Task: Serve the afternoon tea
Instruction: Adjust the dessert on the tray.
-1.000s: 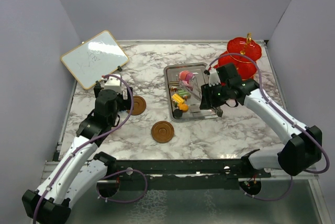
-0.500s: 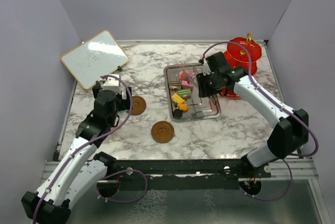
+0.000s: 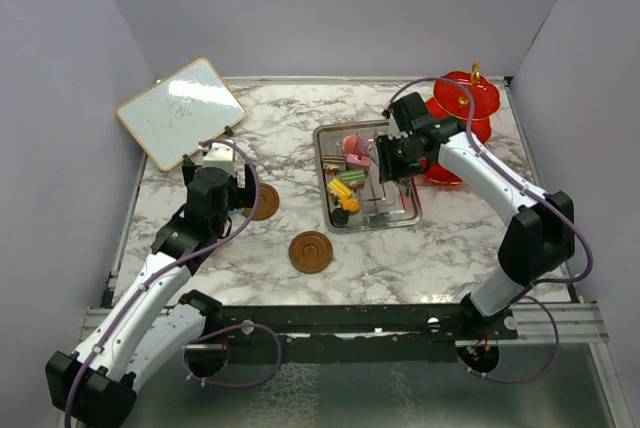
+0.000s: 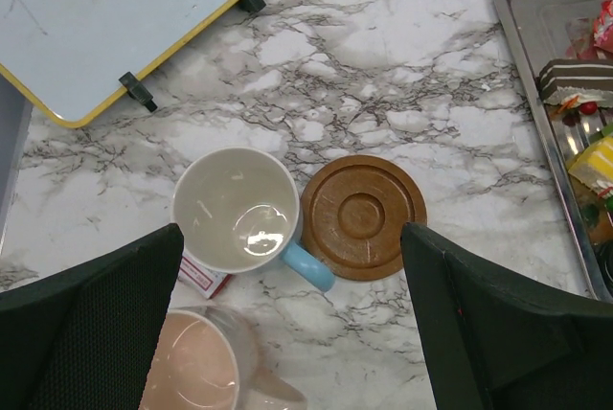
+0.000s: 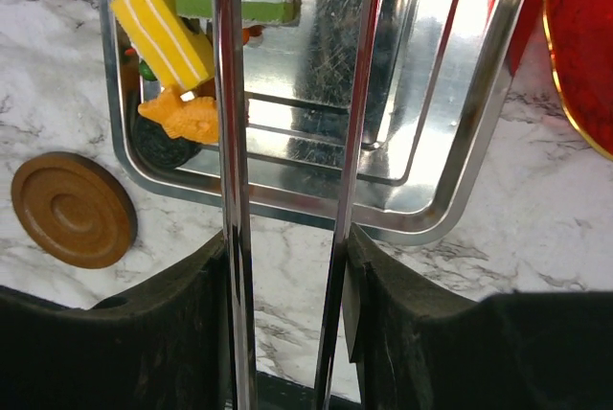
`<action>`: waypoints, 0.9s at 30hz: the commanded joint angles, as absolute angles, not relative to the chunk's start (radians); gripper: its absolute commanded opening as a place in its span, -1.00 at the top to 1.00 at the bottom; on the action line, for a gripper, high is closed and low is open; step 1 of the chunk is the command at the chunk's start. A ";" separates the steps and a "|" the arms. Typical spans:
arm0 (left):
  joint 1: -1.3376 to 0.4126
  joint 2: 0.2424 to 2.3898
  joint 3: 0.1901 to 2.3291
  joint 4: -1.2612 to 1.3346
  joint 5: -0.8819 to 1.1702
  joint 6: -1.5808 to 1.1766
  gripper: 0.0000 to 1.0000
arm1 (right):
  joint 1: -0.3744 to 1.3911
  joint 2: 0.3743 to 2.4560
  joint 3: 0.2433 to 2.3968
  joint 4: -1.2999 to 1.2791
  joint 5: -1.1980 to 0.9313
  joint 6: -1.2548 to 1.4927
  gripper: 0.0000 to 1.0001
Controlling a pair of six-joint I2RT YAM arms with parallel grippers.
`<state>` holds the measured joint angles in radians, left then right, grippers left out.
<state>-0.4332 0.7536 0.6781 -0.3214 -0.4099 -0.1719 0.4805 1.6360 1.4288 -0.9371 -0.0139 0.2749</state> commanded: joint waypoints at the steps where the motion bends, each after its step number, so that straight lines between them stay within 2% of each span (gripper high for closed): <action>1: -0.428 0.783 0.672 -0.281 -0.413 -0.158 -0.98 | 0.421 1.618 1.388 -0.871 -0.192 0.324 0.15; 13: -0.428 0.797 0.670 -0.276 -0.418 -0.150 -0.98 | 0.339 1.681 1.343 -0.798 -0.361 0.334 0.08; 27: -0.427 0.821 0.675 -0.275 -0.414 -0.147 -0.98 | 0.336 1.760 1.368 -0.752 -0.353 0.331 0.08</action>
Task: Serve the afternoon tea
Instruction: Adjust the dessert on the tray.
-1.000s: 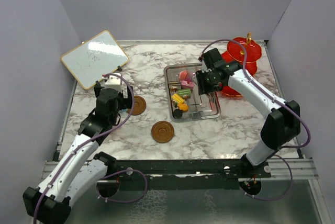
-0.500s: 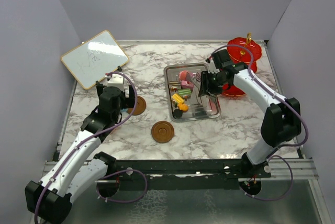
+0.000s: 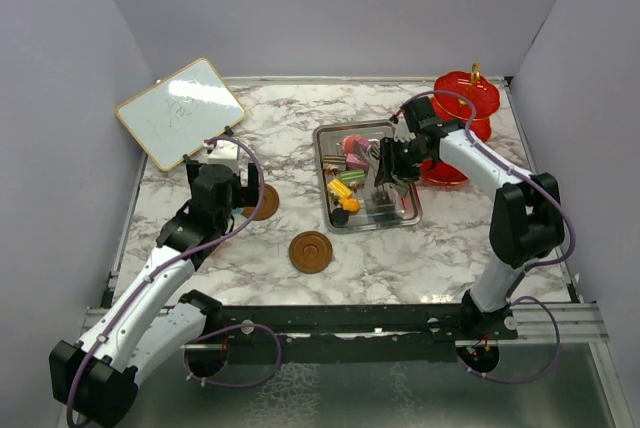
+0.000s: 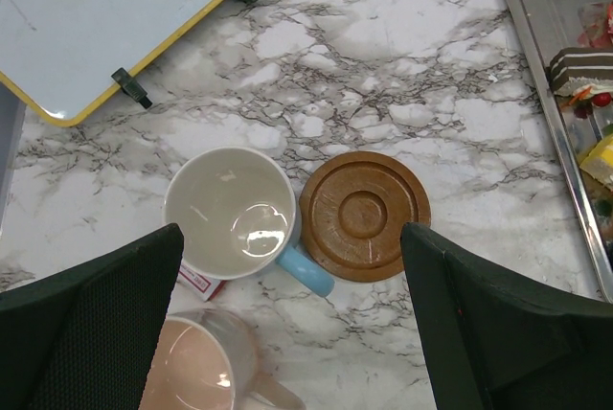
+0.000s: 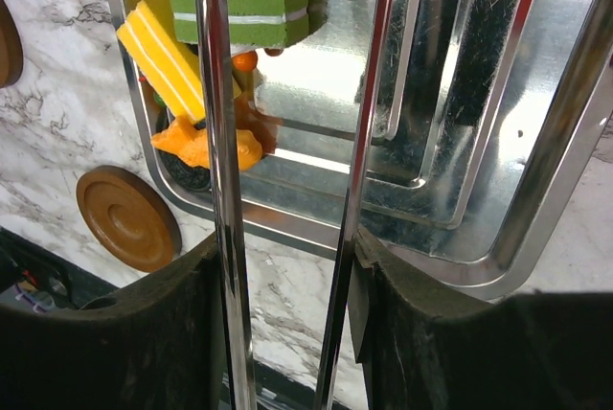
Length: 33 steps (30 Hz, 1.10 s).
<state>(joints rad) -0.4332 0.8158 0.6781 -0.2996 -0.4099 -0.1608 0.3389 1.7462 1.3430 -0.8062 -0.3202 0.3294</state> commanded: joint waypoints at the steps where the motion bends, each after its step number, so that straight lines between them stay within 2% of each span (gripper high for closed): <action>1: -0.427 0.822 0.676 -0.275 -0.413 -0.147 -0.98 | 0.336 1.762 1.372 -0.747 -0.352 0.327 0.09; 3: -0.428 0.823 0.675 -0.275 -0.409 -0.147 -0.98 | 0.336 1.772 1.378 -0.747 -0.340 0.321 0.15; 9: -0.427 0.821 0.675 -0.276 -0.407 -0.147 -0.98 | 0.336 1.756 1.420 -0.778 -0.317 0.278 0.50; 12: -0.428 0.822 0.675 -0.275 -0.405 -0.147 -0.98 | 0.336 1.729 1.446 -0.817 -0.284 0.262 0.57; 26: -0.427 0.826 0.677 -0.273 -0.392 -0.148 -0.98 | 0.336 1.548 1.461 -1.030 -0.204 0.193 0.65; 33: -0.427 0.837 0.679 -0.268 -0.316 -0.150 -0.98 | 0.337 1.361 1.261 -1.073 -0.269 0.211 0.63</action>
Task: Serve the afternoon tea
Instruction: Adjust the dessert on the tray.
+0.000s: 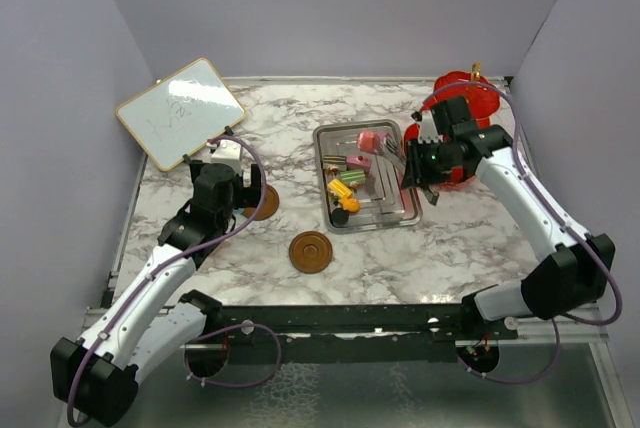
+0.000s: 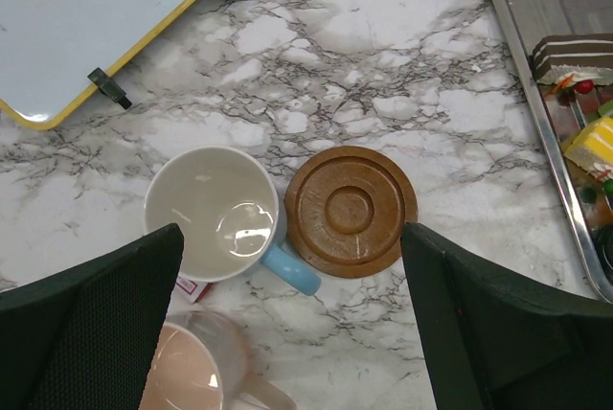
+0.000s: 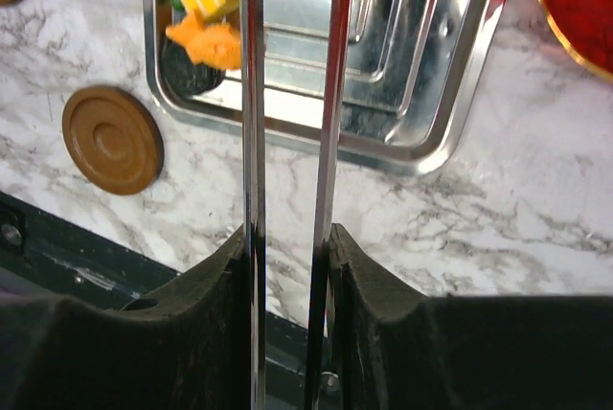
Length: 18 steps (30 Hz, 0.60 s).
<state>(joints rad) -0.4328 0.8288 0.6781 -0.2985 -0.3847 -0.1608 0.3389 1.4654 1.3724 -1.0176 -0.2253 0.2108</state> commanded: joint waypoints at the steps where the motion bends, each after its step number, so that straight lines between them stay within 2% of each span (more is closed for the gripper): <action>1: -0.427 0.839 0.680 -0.266 -0.308 -0.150 -0.98 | 0.337 1.339 1.231 -1.075 -0.298 0.223 0.62; 8: -0.427 0.838 0.678 -0.258 -0.279 -0.149 -0.98 | 0.337 1.314 1.061 -1.075 -0.332 0.256 0.54; 18: -0.427 0.847 0.678 -0.260 -0.284 -0.150 -0.98 | 0.337 1.296 1.046 -0.995 -0.306 0.320 0.11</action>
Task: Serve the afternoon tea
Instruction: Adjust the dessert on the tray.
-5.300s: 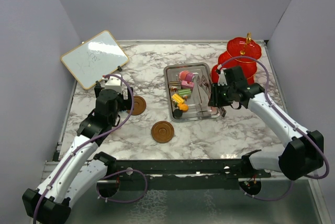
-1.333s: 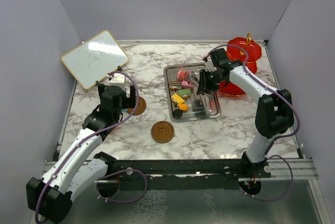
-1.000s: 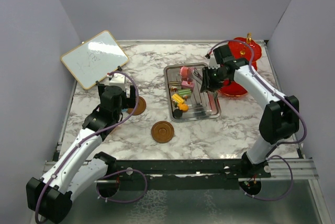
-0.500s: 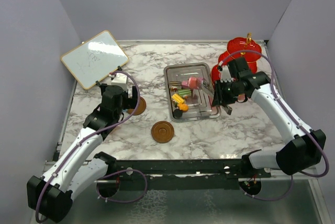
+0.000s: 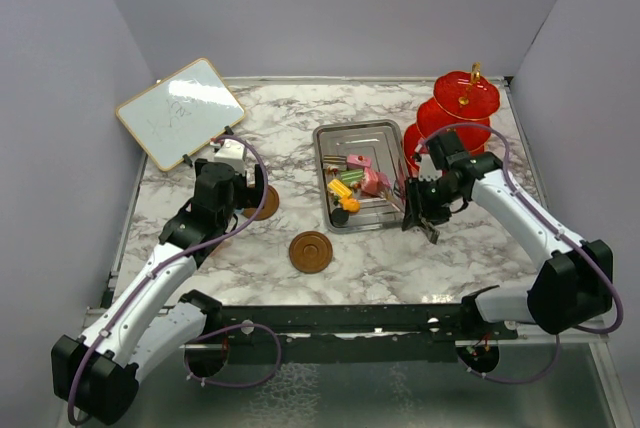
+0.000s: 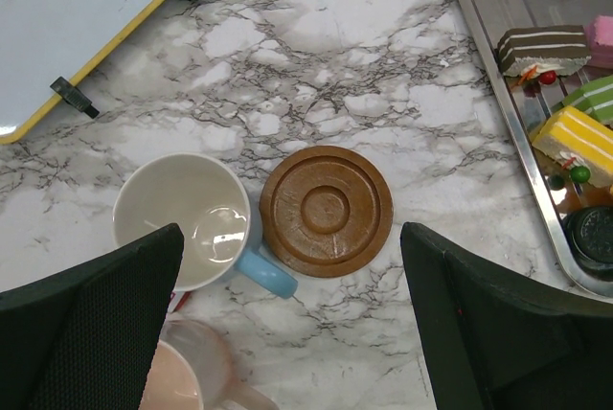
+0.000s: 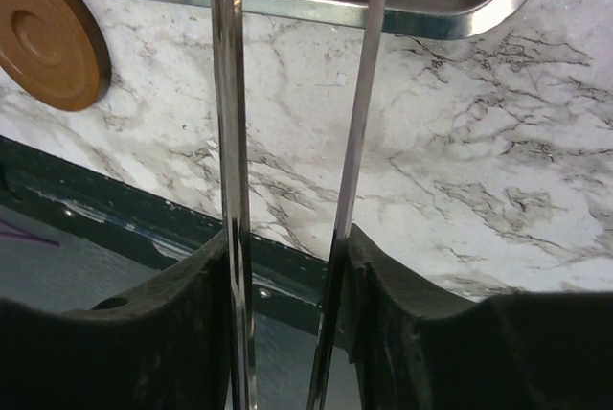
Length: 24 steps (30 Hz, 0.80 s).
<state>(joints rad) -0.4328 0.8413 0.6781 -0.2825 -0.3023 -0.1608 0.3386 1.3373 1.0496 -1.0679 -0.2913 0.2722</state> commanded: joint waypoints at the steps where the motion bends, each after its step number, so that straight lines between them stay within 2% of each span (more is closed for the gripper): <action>1: -0.427 0.850 0.679 -0.259 -0.283 -0.150 -0.98 | 0.336 1.287 1.041 -0.990 -0.304 0.325 0.07; 4: -0.427 0.854 0.680 -0.260 -0.281 -0.150 -0.98 | 0.335 1.266 1.022 -0.977 -0.290 0.345 -0.05; 10: -0.427 0.852 0.680 -0.260 -0.282 -0.150 -0.98 | 0.278 1.211 0.978 -0.915 -0.371 0.372 -0.07; 17: -0.427 0.855 0.681 -0.261 -0.281 -0.153 -0.98 | 0.197 1.175 0.919 -0.816 -0.550 0.412 0.01; 24: -0.428 0.849 0.682 -0.264 -0.281 -0.155 -0.98 | 0.175 1.170 0.854 -0.811 -0.553 0.415 0.11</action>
<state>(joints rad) -0.4332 0.8551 0.6781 -0.2779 -0.2996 -0.1608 0.1829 1.1919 0.8818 -0.8520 -0.5053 0.4007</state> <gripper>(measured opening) 0.991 0.465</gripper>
